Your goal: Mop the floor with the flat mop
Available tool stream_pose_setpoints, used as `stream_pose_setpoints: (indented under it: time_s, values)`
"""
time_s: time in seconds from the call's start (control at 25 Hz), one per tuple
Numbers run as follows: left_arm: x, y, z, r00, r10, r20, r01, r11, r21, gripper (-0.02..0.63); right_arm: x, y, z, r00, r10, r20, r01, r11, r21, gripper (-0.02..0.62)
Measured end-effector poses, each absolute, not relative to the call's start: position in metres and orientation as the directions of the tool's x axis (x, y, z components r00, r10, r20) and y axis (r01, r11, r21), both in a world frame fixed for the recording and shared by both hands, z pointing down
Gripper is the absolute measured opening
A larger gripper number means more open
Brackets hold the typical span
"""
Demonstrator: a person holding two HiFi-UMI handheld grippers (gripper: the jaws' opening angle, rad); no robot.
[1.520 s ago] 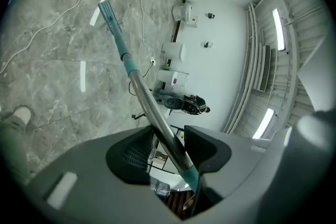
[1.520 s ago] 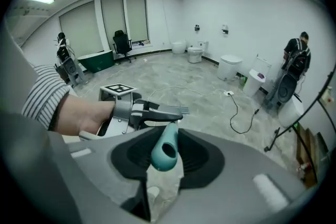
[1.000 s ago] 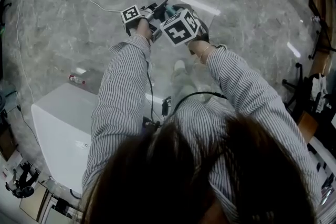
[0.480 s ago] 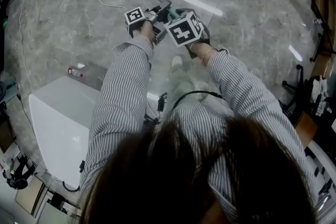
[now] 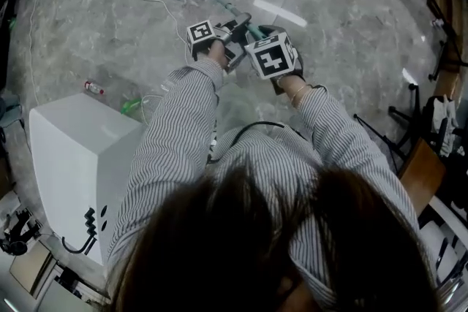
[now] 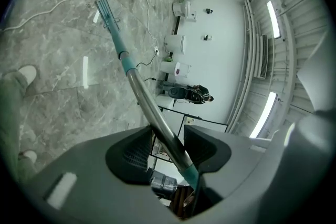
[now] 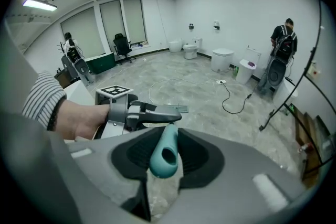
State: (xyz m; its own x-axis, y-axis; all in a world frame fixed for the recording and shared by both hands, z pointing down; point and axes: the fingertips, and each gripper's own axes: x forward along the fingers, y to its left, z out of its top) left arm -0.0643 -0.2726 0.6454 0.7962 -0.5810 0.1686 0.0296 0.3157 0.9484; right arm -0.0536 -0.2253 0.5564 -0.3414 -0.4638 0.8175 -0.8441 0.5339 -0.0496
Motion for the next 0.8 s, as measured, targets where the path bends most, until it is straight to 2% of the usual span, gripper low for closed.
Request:
stream_pose_setpoints:
  time_s: [0.28, 0.52, 0.68, 0.8]
  values:
    - [0.051, -0.116, 0.652, 0.811, -0.563, 0.158, 0.031, 0.312, 0.95, 0.193, 0.06, -0.066, 0.566, -0.344, -0.441, 0.829, -0.831, 0.553, -0.05, 0.11]
    - [0.136, 0.01, 0.638, 0.819, -0.558, 0.136, 0.085, 0.352, 0.932, 0.183, 0.143, 0.061, 0.554, -0.363, -0.424, 0.83, -0.847, 0.521, -0.105, 0.11]
    - [0.177, 0.077, 0.62, 0.866, -0.472, 0.166, 0.04, 0.397, 0.917, 0.183, 0.184, 0.123, 0.536, -0.36, -0.412, 0.837, -0.846, 0.522, -0.107, 0.112]
    - [0.199, 0.109, 0.601, 0.879, -0.45, 0.157, 0.059, 0.43, 0.901, 0.183, 0.206, 0.151, 0.514, -0.365, -0.413, 0.834, -0.845, 0.524, -0.11, 0.11]
